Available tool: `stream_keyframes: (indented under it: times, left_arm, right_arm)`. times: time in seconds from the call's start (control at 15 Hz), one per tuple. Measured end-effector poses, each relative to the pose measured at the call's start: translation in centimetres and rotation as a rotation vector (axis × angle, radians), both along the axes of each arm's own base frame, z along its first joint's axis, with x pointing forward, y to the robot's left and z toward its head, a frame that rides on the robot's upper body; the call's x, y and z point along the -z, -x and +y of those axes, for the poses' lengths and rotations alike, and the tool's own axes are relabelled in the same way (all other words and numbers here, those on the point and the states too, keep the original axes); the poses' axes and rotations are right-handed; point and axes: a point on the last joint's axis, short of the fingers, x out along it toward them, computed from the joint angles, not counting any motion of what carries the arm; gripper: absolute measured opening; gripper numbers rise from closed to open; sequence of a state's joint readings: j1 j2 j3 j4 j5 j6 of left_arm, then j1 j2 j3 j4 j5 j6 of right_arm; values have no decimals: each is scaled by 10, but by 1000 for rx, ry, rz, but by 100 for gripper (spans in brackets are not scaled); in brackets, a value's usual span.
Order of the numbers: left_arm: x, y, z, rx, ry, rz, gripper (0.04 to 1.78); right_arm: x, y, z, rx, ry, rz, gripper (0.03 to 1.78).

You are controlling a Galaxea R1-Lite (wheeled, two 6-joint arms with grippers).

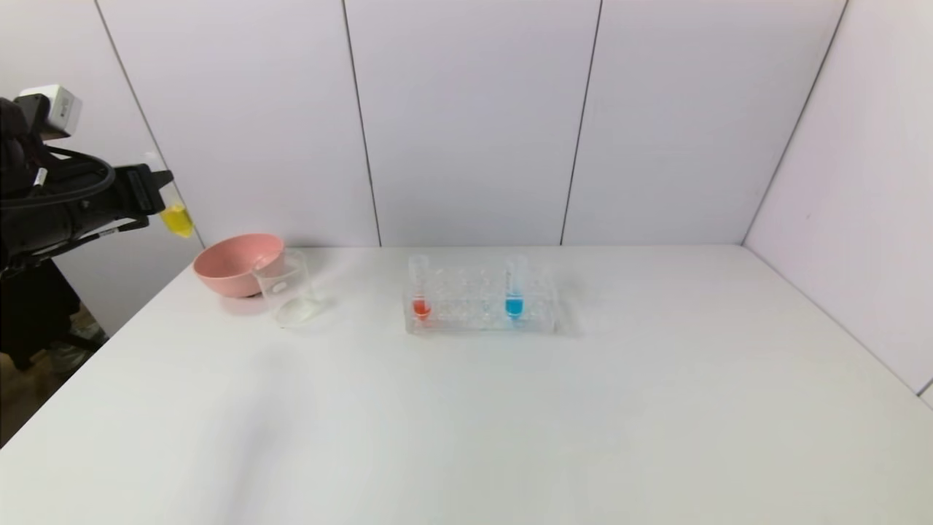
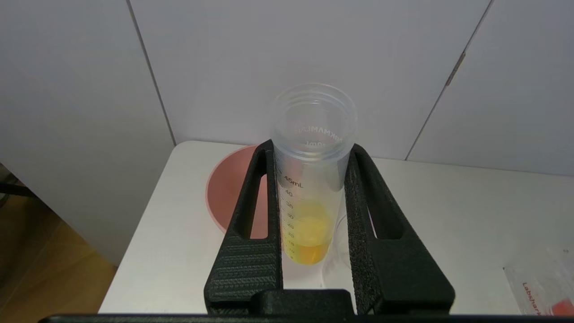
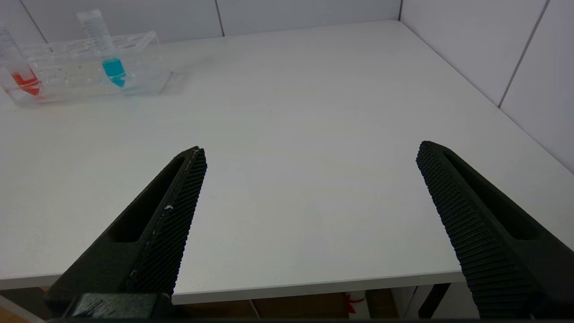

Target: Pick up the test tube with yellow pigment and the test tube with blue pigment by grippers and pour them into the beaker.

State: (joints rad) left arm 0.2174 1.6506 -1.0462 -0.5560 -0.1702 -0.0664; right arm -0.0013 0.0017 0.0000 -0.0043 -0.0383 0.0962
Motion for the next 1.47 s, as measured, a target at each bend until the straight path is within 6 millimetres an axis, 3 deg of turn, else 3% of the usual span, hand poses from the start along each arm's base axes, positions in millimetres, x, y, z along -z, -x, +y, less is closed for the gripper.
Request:
stream_keyframes:
  times: [0.27, 0.47, 0.8, 1.47]
  left_arm:
    - [8, 6, 18, 45, 11, 47, 43]
    - [7, 6, 19, 76, -12, 46, 43]
    - [11, 7, 17, 193, -191, 84, 43]
    - [13, 10, 20, 202, -204, 99, 43]
  right_arm:
    - [0, 0, 0, 0, 0, 1, 171]
    - [0, 0, 0, 0, 0, 0, 171]
    - [0, 0, 0, 0, 0, 0, 171]
    - [0, 0, 0, 0, 0, 0, 171]
